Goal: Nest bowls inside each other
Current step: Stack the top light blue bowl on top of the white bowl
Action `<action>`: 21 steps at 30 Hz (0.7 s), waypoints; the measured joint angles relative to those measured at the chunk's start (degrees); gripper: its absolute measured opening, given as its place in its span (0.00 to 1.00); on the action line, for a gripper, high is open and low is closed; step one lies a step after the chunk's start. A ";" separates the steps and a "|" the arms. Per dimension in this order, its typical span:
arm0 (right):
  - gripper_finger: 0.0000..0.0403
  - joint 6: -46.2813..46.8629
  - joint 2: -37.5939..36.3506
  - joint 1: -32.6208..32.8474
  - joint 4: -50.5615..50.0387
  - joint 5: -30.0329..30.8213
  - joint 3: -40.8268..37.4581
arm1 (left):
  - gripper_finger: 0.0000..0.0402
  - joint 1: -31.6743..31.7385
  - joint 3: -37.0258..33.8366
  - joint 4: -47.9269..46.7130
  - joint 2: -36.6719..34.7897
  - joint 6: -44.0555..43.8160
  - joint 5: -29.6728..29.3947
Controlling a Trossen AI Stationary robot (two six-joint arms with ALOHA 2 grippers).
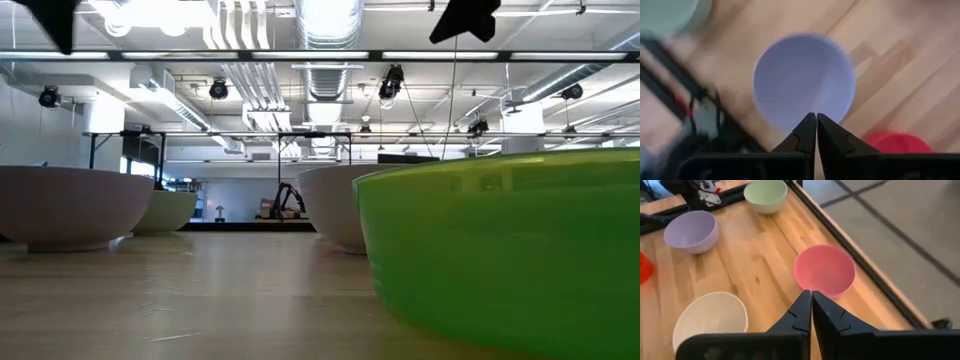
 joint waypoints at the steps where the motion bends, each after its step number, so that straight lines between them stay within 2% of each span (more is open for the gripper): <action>1: 0.02 0.76 -0.22 0.00 0.05 -0.02 -1.05 | 0.00 -0.03 -1.04 0.19 -1.69 -1.52 0.30; 6: 0.02 3.94 -1.06 0.87 4.55 -1.10 -6.67 | 0.00 2.08 -3.41 1.68 -8.70 -8.11 -0.38; 12: 0.02 8.42 -0.99 0.98 8.87 -2.56 -14.56 | 0.00 4.20 -2.69 5.26 -14.88 -7.70 -2.06; 16: 0.02 10.23 -0.99 0.94 10.31 -2.52 -17.77 | 0.00 4.31 -2.94 9.67 -17.31 -7.72 -5.04; 21: 0.02 10.49 -0.97 0.87 14.52 -2.37 -18.03 | 0.00 4.33 -3.21 11.42 -17.44 -7.44 -9.31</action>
